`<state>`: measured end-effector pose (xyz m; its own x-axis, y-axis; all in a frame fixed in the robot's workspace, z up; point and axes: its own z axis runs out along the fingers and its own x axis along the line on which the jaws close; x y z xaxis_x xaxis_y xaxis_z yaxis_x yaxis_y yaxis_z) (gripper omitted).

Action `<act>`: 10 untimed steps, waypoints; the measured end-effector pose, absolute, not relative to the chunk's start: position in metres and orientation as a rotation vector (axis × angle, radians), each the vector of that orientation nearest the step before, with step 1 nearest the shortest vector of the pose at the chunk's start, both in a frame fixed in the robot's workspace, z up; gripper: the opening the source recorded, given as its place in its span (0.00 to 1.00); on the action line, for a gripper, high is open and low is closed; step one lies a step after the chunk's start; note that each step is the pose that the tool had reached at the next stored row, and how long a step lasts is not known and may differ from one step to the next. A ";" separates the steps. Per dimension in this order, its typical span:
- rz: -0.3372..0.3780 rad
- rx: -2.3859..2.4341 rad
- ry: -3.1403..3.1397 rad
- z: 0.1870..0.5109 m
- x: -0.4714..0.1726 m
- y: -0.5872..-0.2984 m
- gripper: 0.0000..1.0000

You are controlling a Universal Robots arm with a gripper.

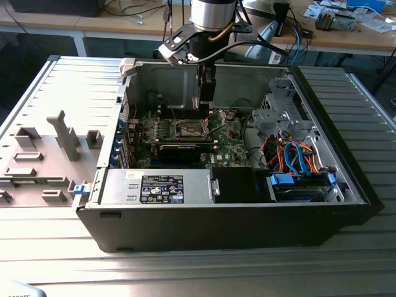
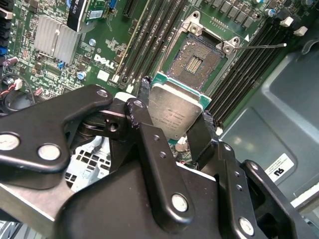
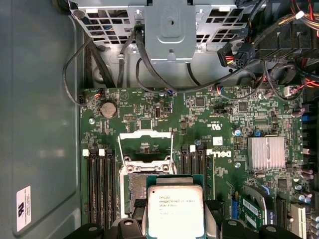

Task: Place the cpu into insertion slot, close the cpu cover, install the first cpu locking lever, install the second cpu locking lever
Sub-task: 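Place the cpu into insertion slot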

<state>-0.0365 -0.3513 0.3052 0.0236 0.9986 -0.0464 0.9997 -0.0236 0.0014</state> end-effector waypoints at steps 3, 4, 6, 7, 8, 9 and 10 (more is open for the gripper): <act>-0.050 2.227 2.168 0.305 -0.036 -0.351 0.54; -0.050 2.228 2.167 0.305 -0.036 -0.351 0.54; -0.050 2.231 2.164 0.305 -0.036 -0.351 0.54; -0.050 2.233 2.162 0.305 -0.036 -0.351 0.54; -0.050 2.234 2.160 0.305 -0.036 -0.351 0.54; -0.050 2.236 2.159 0.305 -0.036 -0.351 0.54; -0.050 2.237 2.157 0.305 -0.036 -0.351 0.54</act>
<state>-0.0365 -0.3513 0.3045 0.0365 0.9983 -0.0464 0.9993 -0.0365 0.0014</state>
